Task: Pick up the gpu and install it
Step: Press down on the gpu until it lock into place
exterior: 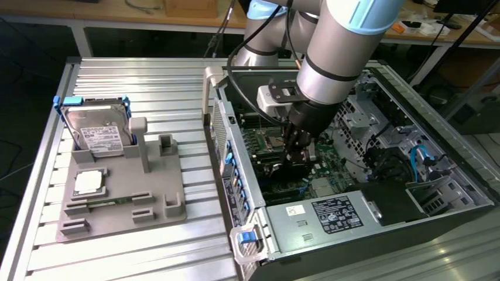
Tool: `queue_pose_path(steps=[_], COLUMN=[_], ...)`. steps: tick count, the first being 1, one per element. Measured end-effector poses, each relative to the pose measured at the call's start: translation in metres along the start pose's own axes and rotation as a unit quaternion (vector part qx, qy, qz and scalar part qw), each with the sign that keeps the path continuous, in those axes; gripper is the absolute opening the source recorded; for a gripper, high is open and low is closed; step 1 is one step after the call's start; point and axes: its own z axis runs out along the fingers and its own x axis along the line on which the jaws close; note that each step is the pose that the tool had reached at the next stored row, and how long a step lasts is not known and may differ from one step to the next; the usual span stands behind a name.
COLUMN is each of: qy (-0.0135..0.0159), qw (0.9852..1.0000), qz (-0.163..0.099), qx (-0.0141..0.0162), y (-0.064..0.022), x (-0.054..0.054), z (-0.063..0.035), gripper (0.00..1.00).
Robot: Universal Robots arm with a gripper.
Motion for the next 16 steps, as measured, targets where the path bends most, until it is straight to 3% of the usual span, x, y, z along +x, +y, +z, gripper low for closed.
queue_pose_path(steps=[8,16], qy=[0.0,-0.0002], qw=[1.0,1.0], qz=[0.0,0.0], qx=[0.0,0.0], y=[0.0005,0.0241], x=[0.0,0.001], z=[0.0,0.0003], gripper=[0.11,0.11])
